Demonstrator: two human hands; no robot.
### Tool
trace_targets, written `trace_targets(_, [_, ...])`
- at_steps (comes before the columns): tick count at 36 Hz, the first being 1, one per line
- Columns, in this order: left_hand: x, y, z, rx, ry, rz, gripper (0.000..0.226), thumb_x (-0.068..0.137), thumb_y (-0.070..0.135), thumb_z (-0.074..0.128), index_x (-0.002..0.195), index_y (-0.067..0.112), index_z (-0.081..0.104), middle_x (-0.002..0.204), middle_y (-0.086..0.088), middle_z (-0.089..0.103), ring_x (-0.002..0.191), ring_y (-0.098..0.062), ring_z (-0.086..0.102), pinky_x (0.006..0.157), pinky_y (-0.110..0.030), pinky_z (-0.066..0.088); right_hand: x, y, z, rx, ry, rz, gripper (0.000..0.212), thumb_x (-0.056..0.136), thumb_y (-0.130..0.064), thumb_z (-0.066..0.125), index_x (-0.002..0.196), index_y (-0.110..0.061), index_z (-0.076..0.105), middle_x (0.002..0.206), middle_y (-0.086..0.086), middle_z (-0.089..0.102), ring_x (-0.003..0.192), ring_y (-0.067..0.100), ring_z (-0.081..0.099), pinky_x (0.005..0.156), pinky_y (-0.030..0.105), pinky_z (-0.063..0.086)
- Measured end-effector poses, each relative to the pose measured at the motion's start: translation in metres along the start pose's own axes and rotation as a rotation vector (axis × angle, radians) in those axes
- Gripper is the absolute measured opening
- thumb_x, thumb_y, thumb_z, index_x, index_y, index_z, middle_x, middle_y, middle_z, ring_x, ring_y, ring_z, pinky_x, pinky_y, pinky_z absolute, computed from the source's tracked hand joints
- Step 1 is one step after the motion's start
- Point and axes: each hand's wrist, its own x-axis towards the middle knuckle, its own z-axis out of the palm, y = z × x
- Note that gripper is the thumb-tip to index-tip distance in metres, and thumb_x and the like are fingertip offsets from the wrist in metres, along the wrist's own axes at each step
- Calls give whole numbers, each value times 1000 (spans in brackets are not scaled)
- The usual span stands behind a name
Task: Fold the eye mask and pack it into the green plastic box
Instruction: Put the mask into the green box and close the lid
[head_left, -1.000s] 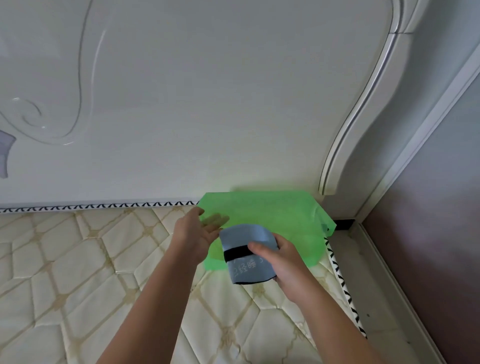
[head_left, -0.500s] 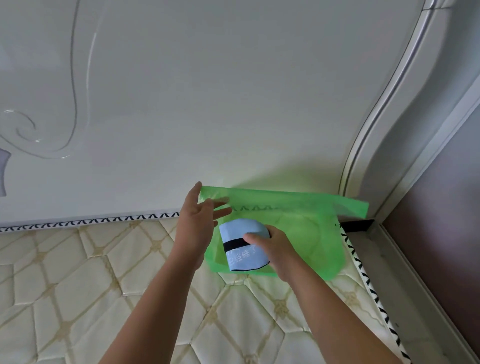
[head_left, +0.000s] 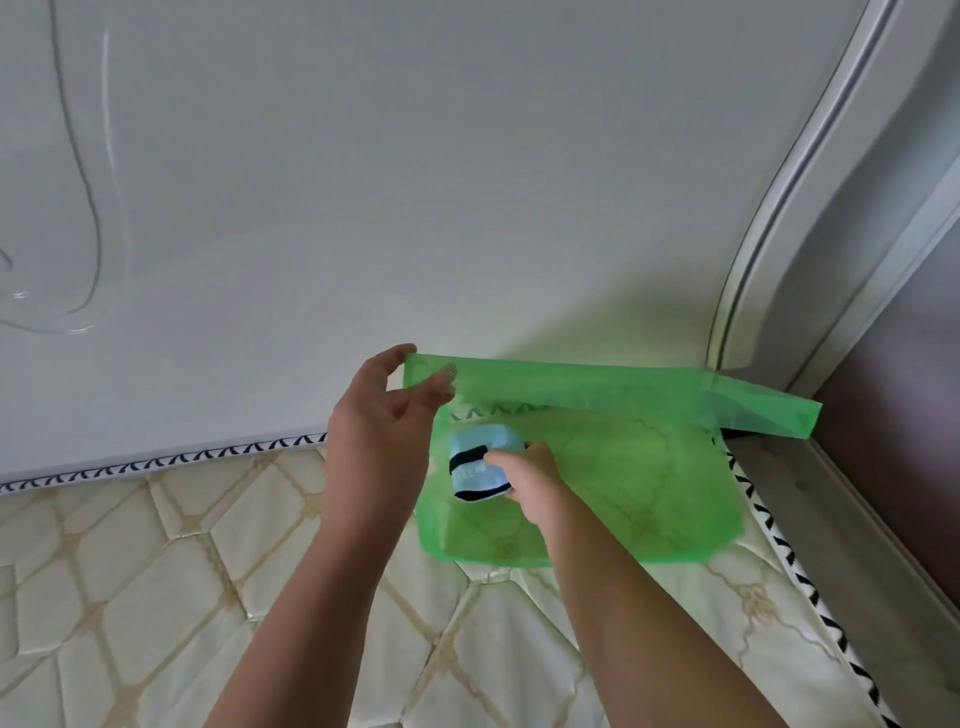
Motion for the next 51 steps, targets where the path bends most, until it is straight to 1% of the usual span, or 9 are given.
trace_targets(8, [-1,-6,-1,3,-2,11,38,83,34,63,119,25,55,60,27,67,74,-12,66,68,-21,44,15,8,8,53,53,-49,42,81,-2,62,119,-3,43,111,14,55,91,24,54,79,35,51])
trace_targets(23, [-4,-19,-1,-7,7,-57,36,89,28,59,123,24,52,66,20,70,88,-9,69,80,-28,44,-2,-5,-11,-237,-54,-204,40,86,-4,48,126,-7,44,116,12,54,95,21,51,74,28,40])
trace_targets(29, [-8,-21,-1,-26,-26,-101,31,92,24,54,123,25,49,77,13,71,87,-6,69,65,-22,41,-23,-7,-27,-470,-123,-223,39,86,-1,43,124,-7,49,97,6,53,69,12,48,52,20,35])
trace_targets(34, [-11,-22,-3,-47,-36,-154,29,95,19,49,124,23,47,79,8,72,86,-12,69,68,-28,45,-44,-14,-43,-718,-166,-322,30,83,6,40,62,-16,39,64,2,36,54,10,31,47,23,22])
trace_targets(37, [-14,-23,-2,-55,-38,-184,31,96,19,48,126,22,46,79,8,71,84,-11,69,63,-26,43,-64,-18,-58,-825,-194,-414,35,80,9,38,53,-12,28,56,6,30,53,17,27,52,31,20])
trace_targets(41, [-24,-23,3,0,-66,-218,42,94,22,50,135,21,39,87,1,71,89,-25,68,65,-23,44,-90,-19,-65,-869,-227,-461,20,85,-1,42,81,13,55,86,31,58,81,38,55,75,43,44])
trace_targets(44, [-32,-21,7,22,-92,-242,50,93,23,50,140,20,34,86,0,68,88,-30,67,65,-27,44,-107,-17,-64,-863,-263,-529,23,87,-8,43,69,-1,54,76,17,57,71,28,50,72,38,39])
trace_targets(47, [-37,-21,7,44,-92,-271,53,93,25,51,142,21,31,88,2,65,83,-21,66,58,-22,42,-122,-17,-63,-786,-317,-492,25,91,-21,50,110,-11,63,117,4,63,108,18,57,82,23,39])
trace_targets(51, [-40,-22,5,4,-74,-342,50,95,22,45,143,22,30,101,-5,64,96,-25,64,72,-30,44,-144,-29,-59,-745,-431,-526,26,90,-20,53,115,-17,61,116,3,64,104,14,59,91,29,46])
